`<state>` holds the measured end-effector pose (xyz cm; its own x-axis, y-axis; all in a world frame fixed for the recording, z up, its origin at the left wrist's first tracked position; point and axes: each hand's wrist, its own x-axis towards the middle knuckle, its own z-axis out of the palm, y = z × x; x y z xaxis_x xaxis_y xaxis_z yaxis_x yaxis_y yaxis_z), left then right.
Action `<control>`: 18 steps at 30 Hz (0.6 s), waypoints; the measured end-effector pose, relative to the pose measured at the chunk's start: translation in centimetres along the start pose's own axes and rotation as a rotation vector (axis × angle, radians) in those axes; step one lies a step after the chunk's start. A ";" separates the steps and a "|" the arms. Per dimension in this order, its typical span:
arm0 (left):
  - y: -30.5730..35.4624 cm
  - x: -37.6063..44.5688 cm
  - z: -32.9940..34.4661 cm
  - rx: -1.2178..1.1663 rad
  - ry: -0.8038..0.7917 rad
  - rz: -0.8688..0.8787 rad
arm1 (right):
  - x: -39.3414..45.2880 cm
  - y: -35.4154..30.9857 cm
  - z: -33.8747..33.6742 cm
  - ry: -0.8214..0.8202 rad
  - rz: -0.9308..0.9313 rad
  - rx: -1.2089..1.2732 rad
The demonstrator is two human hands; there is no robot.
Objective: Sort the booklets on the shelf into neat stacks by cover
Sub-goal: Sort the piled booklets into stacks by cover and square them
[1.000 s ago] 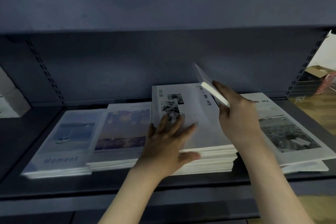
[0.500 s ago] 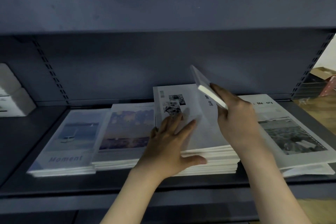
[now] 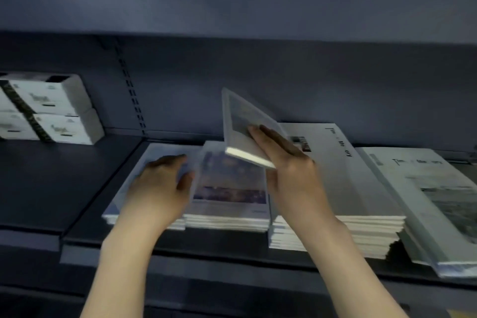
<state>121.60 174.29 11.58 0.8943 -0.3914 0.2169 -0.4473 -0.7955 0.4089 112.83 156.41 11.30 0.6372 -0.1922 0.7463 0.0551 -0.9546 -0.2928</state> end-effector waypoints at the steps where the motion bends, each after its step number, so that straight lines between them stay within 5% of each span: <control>1: -1.3 0.0 -0.5 0.016 -0.011 -0.061 | 0.1 -1.0 0.8 -0.009 -0.026 0.024; 8: -7.8 -0.4 -3.7 0.055 0.063 -0.279 | 0.1 -7.4 7.6 -0.050 -0.096 0.091; 18: -11.0 0.4 -4.2 0.039 0.167 -0.207 | -1.4 -12.1 16.4 -0.188 -0.158 -0.049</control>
<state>126.85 184.76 10.91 0.9510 -0.1391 0.2763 -0.2509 -0.8693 0.4259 123.91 171.94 4.00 0.7554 0.0018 0.6552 0.1314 -0.9801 -0.1488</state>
